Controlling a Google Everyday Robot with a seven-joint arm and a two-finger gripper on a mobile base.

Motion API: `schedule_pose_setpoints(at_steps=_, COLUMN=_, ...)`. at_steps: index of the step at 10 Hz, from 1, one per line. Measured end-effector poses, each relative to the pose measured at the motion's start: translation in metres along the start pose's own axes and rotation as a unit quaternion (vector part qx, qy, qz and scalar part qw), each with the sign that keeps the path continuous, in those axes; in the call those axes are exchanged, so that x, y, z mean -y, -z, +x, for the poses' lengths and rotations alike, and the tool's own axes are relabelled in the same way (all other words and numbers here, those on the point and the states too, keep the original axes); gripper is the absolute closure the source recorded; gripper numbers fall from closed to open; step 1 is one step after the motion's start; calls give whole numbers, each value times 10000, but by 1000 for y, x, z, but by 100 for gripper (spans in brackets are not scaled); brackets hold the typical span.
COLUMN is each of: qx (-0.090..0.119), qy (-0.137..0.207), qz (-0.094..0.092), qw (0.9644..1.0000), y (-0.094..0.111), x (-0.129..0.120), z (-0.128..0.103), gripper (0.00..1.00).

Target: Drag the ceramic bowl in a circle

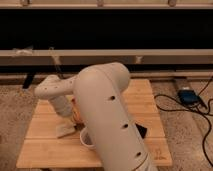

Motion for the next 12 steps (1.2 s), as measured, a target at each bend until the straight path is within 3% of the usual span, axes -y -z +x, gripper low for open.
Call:
schedule_pose_setpoints(at_steps=2, qx=63, qy=466, qz=75, qw=9989, y=16, x=-15, z=-41, gripper=100)
schedule_pose_setpoints(at_steps=6, qx=195, qy=1325, qz=269, qw=9906, y=49, x=-27, z=-133, gripper=100)
schedule_pose_setpoints(at_steps=8, qx=201, qy=1359, qz=339, qw=9899, y=57, x=-11, z=-158, gripper=100)
schedule_pose_setpoints(at_steps=10, qx=180, qy=1125, qz=381, qw=9928, y=61, x=14, z=-168, gripper=98)
schedule_pose_setpoints(at_steps=12, qx=182, qy=857, qz=414, qw=9953, y=60, x=32, z=-161, gripper=82)
